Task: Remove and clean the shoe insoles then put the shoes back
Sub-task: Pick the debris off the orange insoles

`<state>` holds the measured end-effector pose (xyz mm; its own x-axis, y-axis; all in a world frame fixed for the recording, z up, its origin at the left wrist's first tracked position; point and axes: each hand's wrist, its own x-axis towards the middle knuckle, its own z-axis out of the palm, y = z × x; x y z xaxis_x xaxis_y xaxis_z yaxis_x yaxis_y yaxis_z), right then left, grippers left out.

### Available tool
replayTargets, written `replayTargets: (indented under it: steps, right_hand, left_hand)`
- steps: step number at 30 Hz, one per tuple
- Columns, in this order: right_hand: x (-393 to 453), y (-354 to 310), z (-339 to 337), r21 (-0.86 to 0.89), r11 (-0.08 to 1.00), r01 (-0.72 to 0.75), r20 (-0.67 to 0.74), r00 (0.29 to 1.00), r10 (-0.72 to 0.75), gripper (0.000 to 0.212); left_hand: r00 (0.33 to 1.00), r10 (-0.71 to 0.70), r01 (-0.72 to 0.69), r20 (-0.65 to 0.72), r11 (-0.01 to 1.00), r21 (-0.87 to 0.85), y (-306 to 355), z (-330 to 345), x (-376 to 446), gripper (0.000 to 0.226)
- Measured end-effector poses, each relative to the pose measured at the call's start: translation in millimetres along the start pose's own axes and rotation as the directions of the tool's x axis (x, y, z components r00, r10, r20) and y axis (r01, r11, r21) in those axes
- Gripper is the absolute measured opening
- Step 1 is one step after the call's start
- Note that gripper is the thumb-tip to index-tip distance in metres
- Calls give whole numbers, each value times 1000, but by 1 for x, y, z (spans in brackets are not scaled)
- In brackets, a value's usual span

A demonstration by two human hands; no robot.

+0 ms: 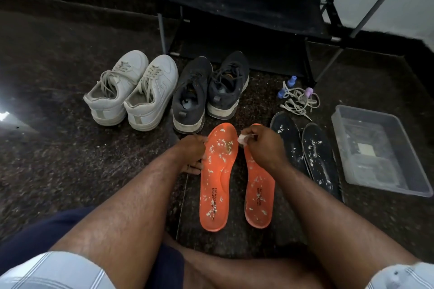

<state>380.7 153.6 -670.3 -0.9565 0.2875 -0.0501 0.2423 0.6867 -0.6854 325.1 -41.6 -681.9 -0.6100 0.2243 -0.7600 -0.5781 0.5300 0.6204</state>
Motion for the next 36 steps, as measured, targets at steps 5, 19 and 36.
replayTargets:
  steps: [5,19,36]
  right_hand:
    - [32,-19,19,-170,977,125,31,992,-122,26]
    - [53,-20,59,-480,833,274,177,961,-214,28]
    - [43,-17,65,-441,796,416,287,905,-314,39]
  left_hand:
    - [999,-23,22,35,999,24,4,1,-7,59]
    - [998,-37,37,54,999,-2,12,4,-18,44]
    - [999,-46,47,25,998,-41,13,2,-21,27]
